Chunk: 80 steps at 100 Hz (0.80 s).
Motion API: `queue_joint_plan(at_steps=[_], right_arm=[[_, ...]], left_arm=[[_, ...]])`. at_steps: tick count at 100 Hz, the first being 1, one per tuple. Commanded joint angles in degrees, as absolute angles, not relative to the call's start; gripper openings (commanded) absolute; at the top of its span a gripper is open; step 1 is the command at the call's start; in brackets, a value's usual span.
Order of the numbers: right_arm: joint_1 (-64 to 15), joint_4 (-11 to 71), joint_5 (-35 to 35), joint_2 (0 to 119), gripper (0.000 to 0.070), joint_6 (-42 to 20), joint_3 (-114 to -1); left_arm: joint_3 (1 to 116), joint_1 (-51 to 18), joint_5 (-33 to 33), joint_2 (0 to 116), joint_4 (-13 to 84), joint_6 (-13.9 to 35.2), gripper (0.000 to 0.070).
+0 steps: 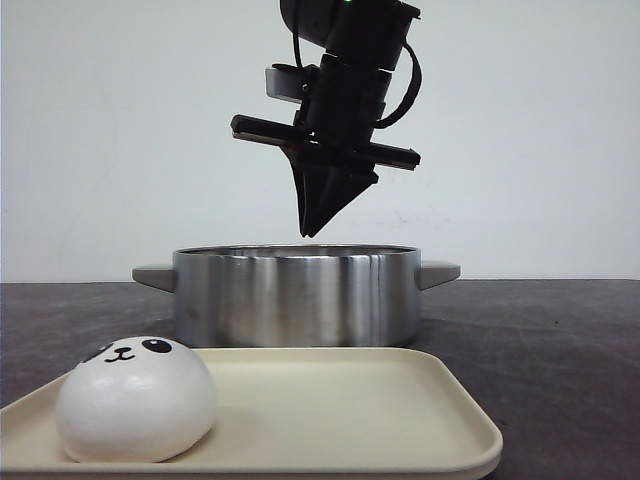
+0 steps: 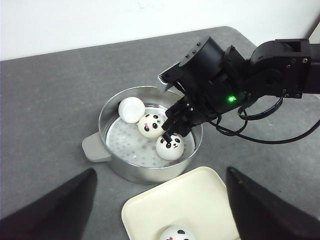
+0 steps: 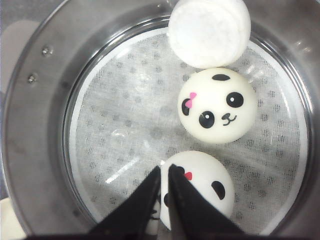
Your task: Steam buns
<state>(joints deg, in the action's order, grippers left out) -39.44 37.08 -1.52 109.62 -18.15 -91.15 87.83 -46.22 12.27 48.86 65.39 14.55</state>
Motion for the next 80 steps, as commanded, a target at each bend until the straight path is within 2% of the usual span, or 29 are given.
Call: queue_joint_plan(at_steps=[1,80], right_arm=[[-40.0,36.6,-1.7,110.4,0.0016,-17.5,-92.2],[-40.1,36.0,-1.5,110.4,0.0016,-17.5,-92.2]], left_arm=[[89.0,-46.7,12.7,49.4,64.8,14.1,0.0469],[89.0,-46.7,12.7,49.5,64.7,12.4,0.0469]])
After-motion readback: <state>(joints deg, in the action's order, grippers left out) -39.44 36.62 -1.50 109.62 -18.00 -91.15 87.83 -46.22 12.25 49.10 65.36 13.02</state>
